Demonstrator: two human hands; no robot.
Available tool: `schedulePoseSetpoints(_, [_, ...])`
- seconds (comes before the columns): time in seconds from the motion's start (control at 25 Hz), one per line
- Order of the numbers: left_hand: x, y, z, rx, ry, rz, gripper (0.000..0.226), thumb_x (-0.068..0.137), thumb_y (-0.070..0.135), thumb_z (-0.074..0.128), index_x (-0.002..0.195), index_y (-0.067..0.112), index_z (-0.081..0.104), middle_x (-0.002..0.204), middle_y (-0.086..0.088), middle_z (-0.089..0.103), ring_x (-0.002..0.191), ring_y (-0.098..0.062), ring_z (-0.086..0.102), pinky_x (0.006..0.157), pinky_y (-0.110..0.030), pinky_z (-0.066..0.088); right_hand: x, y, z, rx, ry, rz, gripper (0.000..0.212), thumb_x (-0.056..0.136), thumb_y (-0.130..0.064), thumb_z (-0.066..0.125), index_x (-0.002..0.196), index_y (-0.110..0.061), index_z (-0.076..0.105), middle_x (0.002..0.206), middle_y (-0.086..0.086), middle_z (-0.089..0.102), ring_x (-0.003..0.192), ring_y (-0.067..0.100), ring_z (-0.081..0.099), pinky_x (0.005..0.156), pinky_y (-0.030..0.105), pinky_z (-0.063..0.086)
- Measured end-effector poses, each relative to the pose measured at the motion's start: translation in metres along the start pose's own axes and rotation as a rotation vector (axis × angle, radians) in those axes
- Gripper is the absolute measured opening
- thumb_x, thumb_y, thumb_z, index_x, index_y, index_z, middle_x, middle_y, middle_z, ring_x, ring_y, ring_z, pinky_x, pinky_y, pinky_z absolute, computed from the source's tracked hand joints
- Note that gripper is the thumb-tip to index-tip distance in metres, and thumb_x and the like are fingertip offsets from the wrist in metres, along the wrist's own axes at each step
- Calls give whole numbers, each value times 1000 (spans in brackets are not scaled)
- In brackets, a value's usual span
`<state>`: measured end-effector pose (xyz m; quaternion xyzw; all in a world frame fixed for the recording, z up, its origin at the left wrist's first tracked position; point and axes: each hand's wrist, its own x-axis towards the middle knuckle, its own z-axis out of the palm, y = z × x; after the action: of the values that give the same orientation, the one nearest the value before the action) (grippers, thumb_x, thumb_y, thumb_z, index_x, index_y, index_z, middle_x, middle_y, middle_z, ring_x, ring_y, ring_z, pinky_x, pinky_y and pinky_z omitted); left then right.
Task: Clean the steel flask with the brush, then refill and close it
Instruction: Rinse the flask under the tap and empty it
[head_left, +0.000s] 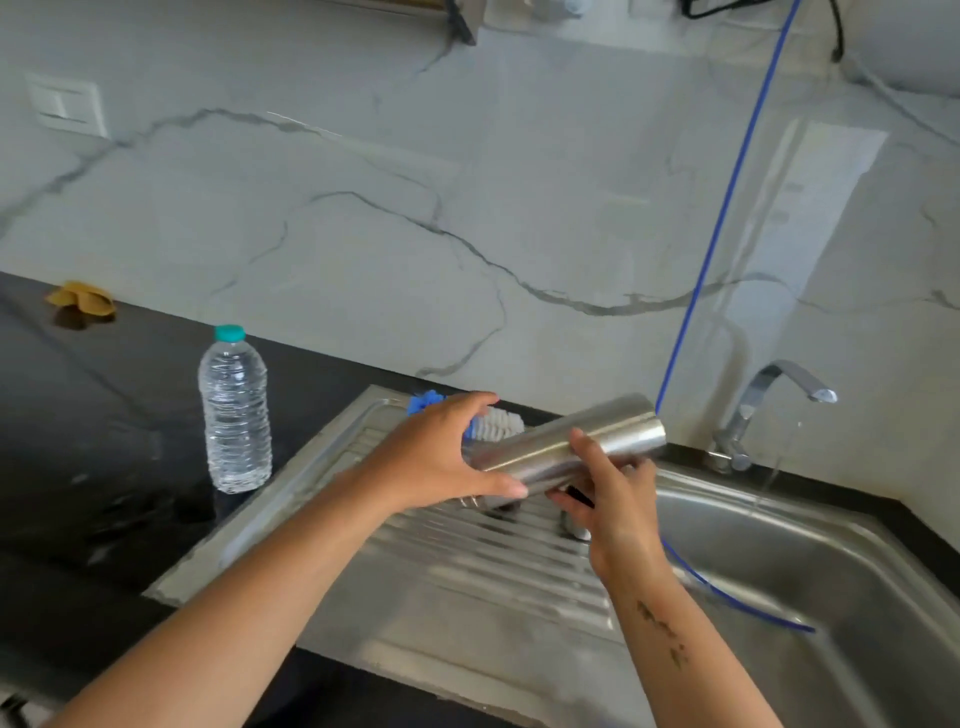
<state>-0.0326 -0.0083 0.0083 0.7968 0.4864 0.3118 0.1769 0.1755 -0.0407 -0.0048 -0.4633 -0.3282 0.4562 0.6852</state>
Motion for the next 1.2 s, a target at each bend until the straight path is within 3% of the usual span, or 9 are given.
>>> schedulePoseSetpoints(0.08, [8, -13, -15, 133, 2, 24, 97, 55, 77, 82, 139, 42, 50, 131, 24, 60, 116, 0, 59, 98, -30, 51, 2, 1, 35, -128, -49, -103, 58, 84, -17, 83, 126, -14, 43, 117, 9, 65, 102, 21, 71, 73, 41, 65])
schedulePoseSetpoints(0.24, [22, -56, -27, 79, 134, -15, 71, 61, 64, 88, 122, 35, 64, 107, 21, 68, 95, -2, 66, 78, -23, 52, 16, 5, 95, -364, -192, -253, 63, 80, -24, 88, 122, -22, 41, 109, -2, 63, 99, 16, 70, 82, 45, 64])
schedulePoseSetpoints(0.4, [25, -94, -31, -130, 276, -79, 70, 60, 59, 91, 120, 30, 68, 106, 16, 73, 89, -1, 70, 81, -34, 60, 34, 11, 138, -520, -294, -341, 63, 78, -28, 87, 121, -26, 40, 100, -7, 65, 90, 13, 71, 82, 45, 63])
schedulePoseSetpoints(0.64, [17, -125, -17, -291, 364, -202, 53, 60, 45, 97, 103, 32, 69, 96, 12, 75, 88, -5, 73, 83, -35, 61, 49, 32, 168, -741, -436, -418, 70, 78, -31, 87, 128, -23, 39, 104, -7, 64, 92, 10, 66, 81, 31, 57])
schedulePoseSetpoints(0.84, [16, -136, -13, -271, 353, -271, 52, 62, 36, 97, 104, 25, 68, 95, 12, 73, 90, -4, 71, 77, -21, 54, 53, 51, 179, -847, -484, -439, 72, 77, -32, 87, 129, -22, 38, 102, -6, 64, 91, 15, 67, 80, 32, 58])
schedulePoseSetpoints(1.2, [12, -141, -15, -242, 336, -309, 56, 67, 32, 95, 113, 18, 67, 99, 11, 72, 89, 1, 68, 71, -14, 49, 47, 60, 184, -871, -496, -429, 79, 81, -34, 85, 140, -20, 35, 117, 0, 66, 102, 20, 66, 89, 35, 57])
